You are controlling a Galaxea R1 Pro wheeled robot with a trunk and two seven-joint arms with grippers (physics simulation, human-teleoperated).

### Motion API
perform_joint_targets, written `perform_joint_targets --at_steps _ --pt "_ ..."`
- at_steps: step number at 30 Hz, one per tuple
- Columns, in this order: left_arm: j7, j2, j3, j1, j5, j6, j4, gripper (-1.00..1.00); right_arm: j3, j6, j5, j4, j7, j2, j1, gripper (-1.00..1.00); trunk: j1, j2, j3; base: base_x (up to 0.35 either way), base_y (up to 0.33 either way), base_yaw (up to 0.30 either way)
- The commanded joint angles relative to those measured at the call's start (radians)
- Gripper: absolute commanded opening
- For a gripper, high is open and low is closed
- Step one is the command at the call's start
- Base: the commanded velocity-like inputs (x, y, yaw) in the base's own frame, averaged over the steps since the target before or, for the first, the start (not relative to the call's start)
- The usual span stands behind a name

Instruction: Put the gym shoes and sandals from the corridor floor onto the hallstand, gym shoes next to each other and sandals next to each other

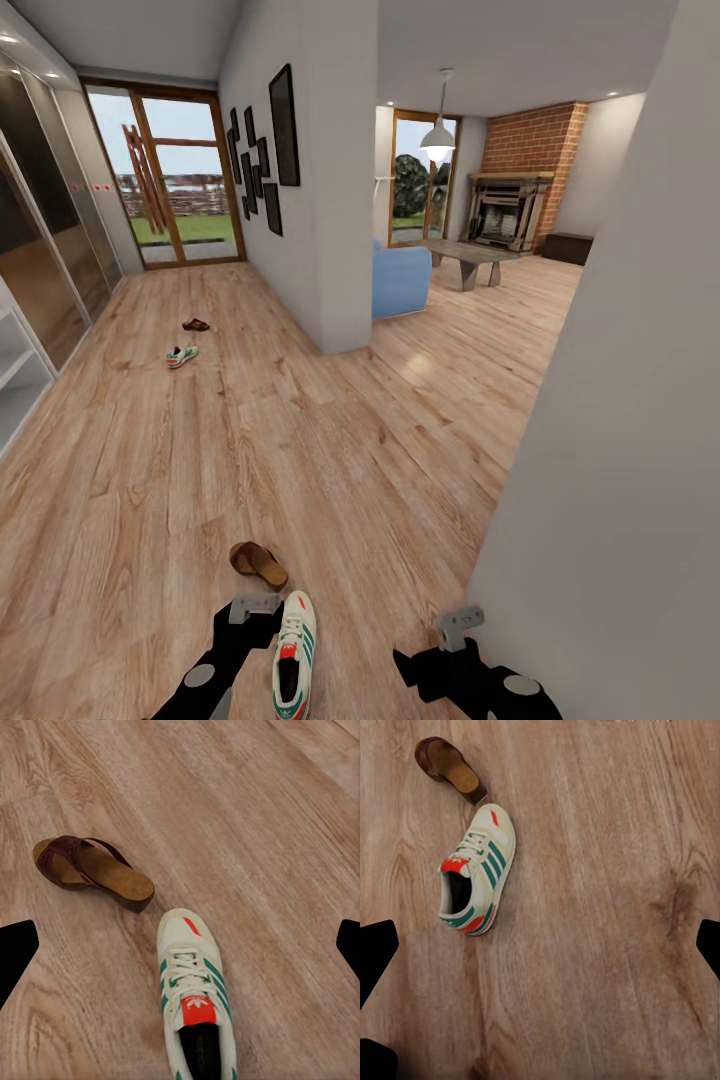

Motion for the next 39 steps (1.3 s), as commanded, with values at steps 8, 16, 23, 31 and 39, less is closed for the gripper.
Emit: perform_joint_targets --at_steps 8,16,23,31,39 --pt "-0.001 -0.001 -0.005 -0.001 0.006 -0.003 0.002 1.0 0.0 0.005 0.002 0.008 -0.003 0.002 -0.035 1.0 0.0 0.0 -0.001 0.0 0.0 0.0" --pt "-0.002 -0.004 -0.008 -0.001 0.006 -0.003 0.001 1.0 0.0 0.005 0.002 0.049 -0.022 0.003 -0.08 1.0 0.0 0.0 -0.001 0.0 0.0 0.0" --pt "-0.003 -0.012 -0.01 -0.001 0.006 -0.004 0.002 1.0 0.0 -0.015 0.001 0.088 -0.061 0.005 -0.119 1.0 0.0 0.0 -0.001 0.0 0.0 0.0" --pt "-0.004 -0.021 -0.011 -0.001 0.006 -0.005 0.002 1.0 0.0 -0.326 0.001 0.531 -0.222 0.017 -0.466 1.0 0.0 0.0 -0.001 0.0 0.0 0.0" --pt "-0.004 -0.022 -0.012 -0.001 0.006 -0.005 0.002 1.0 0.004 -0.55 0.001 0.637 -0.226 0.019 -0.466 1.0 0.0 0.0 -0.001 0.0 0.0 0.0"
